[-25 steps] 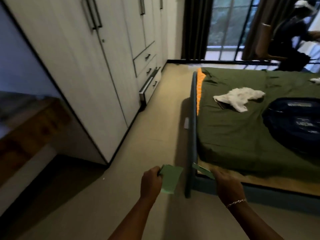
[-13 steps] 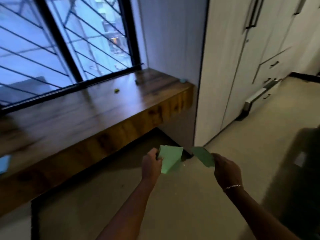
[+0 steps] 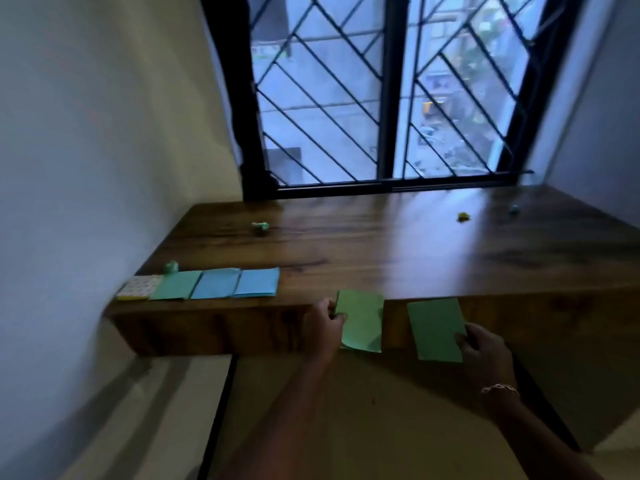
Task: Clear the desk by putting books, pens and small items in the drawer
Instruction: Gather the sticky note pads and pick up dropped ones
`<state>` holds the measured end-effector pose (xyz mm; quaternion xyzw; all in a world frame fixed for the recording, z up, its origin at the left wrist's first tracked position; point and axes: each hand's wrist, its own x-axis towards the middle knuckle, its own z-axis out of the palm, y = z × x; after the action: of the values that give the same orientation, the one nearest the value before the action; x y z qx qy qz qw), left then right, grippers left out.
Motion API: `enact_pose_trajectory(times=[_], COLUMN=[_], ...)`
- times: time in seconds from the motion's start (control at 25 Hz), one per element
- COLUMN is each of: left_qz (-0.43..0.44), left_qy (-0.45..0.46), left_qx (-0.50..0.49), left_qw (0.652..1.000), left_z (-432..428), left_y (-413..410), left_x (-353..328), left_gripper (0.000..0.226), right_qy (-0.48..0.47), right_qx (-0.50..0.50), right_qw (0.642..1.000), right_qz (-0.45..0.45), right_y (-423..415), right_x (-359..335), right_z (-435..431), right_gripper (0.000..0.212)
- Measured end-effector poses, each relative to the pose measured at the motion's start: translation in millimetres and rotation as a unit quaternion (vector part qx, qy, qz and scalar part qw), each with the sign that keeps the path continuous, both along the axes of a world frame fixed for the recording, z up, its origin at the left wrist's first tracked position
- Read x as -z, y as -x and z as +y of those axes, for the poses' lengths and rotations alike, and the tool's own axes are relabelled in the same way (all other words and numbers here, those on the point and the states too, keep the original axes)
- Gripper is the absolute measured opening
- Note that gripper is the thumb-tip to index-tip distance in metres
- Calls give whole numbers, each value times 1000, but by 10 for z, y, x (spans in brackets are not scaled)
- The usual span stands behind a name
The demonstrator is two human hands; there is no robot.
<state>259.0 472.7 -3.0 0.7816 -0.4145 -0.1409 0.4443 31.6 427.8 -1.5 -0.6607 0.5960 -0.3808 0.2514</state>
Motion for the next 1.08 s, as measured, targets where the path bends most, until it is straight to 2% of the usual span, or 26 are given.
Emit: enact_pose_trajectory(times=[0.16,0.32,0.72,0.76,0.84,0.96,1.0,1.08], left_qz=[-3,0,-10,-25,-115,-233,-261,-300], left_qy=[-23,-35,-139,-138,-138,-93,-82,-87], left_qx=[-80,-112,-160,-167,-166,-89,-48,13], left_qw=[996,993,977,976,970,964,961,950], left_z=[-55,-316,-1033,-1048,-1049,-985,-936,-844], left_y=[-544,-975,-1527,-1521,-1454,-1179,-1058,-912], left_x=[20,-38,13,17,29,160,215,420], left_gripper=[29,27,41,43,45,39,38,44], right_qy=[-52,-127,-204,-202,-183,-125,-72,81], right_qx=[-51,-71,-99,-101,-127,-179,-220,-315], right_qw=[995,982,966,968,973,974,964,915], right_qz=[-68,-122,-124,-110,-63,55,132,239], right_y=[-658,-1222,-1919,-1952,-1984,-1956,-1939,-1898], right_x=[59,152,235,250,247,200,190,256], right_z=[-469,-925,-1649,-1671,-1705,-1691,-1661,-1576], right_gripper=[16,25,29,30,33,43,47,45])
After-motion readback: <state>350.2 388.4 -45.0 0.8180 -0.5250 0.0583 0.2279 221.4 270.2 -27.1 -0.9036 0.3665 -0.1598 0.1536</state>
